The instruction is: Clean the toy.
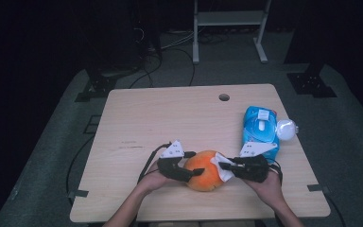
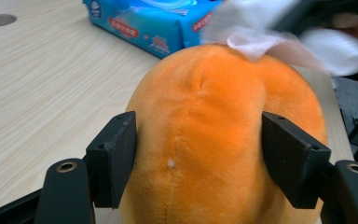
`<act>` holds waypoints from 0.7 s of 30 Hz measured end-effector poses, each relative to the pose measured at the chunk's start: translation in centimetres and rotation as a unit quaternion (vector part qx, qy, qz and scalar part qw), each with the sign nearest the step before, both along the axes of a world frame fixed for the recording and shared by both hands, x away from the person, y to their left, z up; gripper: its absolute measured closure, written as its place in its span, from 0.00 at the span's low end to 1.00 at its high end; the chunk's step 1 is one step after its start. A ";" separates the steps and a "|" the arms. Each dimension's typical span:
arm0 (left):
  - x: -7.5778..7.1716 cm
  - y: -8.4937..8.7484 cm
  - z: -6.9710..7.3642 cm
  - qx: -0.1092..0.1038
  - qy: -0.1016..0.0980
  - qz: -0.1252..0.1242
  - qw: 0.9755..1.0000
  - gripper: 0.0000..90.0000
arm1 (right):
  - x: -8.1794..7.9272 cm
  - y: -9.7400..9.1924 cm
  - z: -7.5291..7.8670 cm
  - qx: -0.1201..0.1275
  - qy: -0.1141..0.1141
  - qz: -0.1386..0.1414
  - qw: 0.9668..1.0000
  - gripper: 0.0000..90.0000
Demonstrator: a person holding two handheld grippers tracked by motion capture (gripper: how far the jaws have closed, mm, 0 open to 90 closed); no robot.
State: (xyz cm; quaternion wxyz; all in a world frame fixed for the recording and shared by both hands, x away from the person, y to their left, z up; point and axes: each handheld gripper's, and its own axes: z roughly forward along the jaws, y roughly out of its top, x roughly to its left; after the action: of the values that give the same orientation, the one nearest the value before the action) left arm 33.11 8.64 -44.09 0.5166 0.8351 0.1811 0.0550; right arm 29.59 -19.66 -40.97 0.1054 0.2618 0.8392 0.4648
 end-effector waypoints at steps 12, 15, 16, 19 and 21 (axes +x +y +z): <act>0.1 -0.1 -0.2 -0.007 0.008 0.012 1.000 0.34 | 1.0 -0.6 -0.5 -0.010 0.014 -0.015 1.000 0.86; -0.2 -0.6 -0.1 -0.002 0.001 0.006 1.000 0.33 | 0.8 -0.4 -0.5 -0.004 0.017 -0.009 1.000 0.87; -0.4 -0.8 -0.1 -0.001 -0.001 0.002 1.000 0.33 | 0.7 -0.1 -0.3 -0.002 0.012 -0.005 1.000 0.87; -1.2 -1.6 0.0 0.006 -0.018 -0.023 1.000 0.34 | 0.7 0.5 0.3 0.006 0.001 0.002 1.000 0.87; -1.5 -2.0 0.2 0.015 -0.029 -0.022 0.999 0.34 | 1.1 0.5 0.4 0.001 -0.002 -0.006 1.000 0.87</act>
State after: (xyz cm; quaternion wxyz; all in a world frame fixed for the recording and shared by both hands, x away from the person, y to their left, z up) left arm 31.56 6.62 -43.93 0.5102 0.8446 0.1466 0.0702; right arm 30.73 -19.11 -40.55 0.1100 0.2661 0.8367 0.4658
